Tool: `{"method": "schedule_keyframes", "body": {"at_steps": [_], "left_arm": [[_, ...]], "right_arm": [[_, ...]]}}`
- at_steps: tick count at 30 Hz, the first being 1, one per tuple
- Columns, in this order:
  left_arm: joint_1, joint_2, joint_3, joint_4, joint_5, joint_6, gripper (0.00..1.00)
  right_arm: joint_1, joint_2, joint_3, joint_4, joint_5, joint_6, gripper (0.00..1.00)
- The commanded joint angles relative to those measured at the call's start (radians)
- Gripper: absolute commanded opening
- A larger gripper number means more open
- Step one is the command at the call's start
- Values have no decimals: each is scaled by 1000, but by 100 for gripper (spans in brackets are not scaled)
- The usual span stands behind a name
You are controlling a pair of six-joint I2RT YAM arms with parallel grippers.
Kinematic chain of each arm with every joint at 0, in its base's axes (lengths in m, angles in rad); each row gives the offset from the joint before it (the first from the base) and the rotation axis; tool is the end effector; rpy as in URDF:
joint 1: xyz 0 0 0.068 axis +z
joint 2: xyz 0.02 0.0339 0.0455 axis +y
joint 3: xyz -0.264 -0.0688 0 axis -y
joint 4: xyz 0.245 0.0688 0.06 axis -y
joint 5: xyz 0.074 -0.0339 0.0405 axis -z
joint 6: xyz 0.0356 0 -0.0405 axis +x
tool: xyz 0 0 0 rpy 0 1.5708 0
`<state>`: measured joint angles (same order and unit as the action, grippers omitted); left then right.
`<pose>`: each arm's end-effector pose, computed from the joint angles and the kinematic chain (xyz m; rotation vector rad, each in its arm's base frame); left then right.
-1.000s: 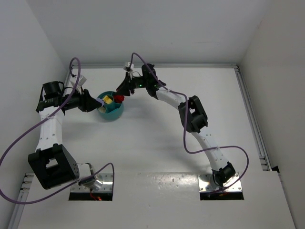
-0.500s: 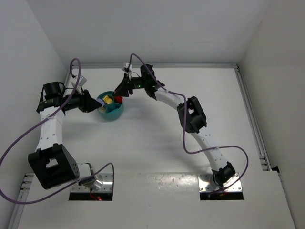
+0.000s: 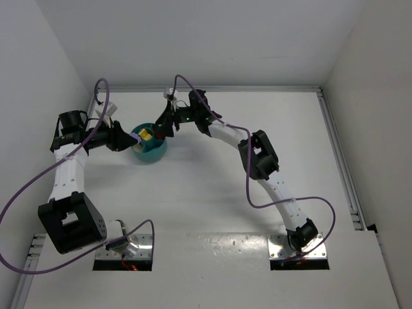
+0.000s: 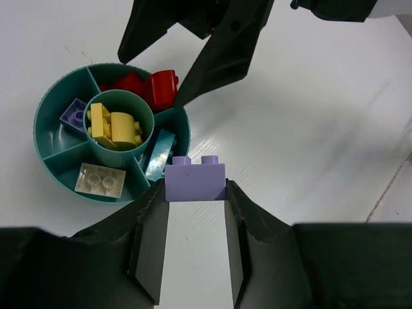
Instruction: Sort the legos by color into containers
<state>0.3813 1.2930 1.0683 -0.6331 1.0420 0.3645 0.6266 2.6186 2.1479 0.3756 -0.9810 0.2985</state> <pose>0.2527 0.0682 0.3017 0.4123 2.0116 -0.8007 0.4587 0.3686 0.1788 -1.0728 1.5153 1.4758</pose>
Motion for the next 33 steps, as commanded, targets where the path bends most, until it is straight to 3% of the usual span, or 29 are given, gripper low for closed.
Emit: {"method": "schedule_keyframes", "body": {"at_steps": [1,5,18,23,33], "left_arm": [[11,6,7,39,9,-6,4],[11,6,-2,88,-28,-6,4],[-30,77,-30,164,-184,97,4],[-30,164,50,164,-204,155,4],[-62,345,242,153,-241,194,4]], "right_arm": [[-17,-101,-46,45,-1,-12,72],[-65,-242,-223,20,85,-77,73],[-304,-537,-486,-477,275,-413,80],[-341,-546,-451,-673,389,-499,81],[-350,-526,-387,-862,579,-611,82]]}}
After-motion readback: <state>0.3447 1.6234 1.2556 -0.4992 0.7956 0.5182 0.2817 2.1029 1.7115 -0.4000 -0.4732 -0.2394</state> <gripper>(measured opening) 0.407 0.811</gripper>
